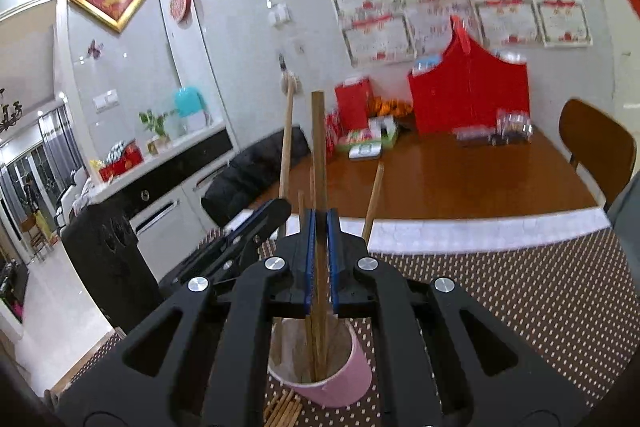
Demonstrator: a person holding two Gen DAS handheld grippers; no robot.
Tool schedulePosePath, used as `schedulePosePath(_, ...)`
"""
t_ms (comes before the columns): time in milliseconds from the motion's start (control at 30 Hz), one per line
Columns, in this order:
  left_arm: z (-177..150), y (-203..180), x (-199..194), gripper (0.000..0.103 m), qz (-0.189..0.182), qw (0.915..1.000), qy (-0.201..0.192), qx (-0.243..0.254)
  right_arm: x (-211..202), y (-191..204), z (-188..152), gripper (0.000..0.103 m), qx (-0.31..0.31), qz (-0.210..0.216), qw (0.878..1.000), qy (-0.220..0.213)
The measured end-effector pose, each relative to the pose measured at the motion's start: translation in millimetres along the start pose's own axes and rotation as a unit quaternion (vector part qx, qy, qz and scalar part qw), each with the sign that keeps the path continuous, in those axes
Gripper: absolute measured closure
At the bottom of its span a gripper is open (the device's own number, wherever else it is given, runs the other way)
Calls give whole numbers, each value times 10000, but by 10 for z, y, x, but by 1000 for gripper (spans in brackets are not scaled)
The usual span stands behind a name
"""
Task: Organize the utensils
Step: 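Lift both held chopsticks upright and carry them over the pink cup, then open both tools to release the chopsticks into the pink cup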
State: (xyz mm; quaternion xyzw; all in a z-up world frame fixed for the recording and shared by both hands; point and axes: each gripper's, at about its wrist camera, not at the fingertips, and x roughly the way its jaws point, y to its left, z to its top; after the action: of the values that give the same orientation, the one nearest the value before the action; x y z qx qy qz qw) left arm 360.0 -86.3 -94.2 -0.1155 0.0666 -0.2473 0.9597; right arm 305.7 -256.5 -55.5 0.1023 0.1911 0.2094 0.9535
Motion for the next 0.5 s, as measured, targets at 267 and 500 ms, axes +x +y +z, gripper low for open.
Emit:
schedulePosePath(267,189,6,-266,23,323,9995,-30,17,-235,-57,67,6,343,3,9985,-423)
schedulePosePath(500,342,-203,-603,20,957,9926,291,688,-379,-109,150,6,590,-94,9964,-608)
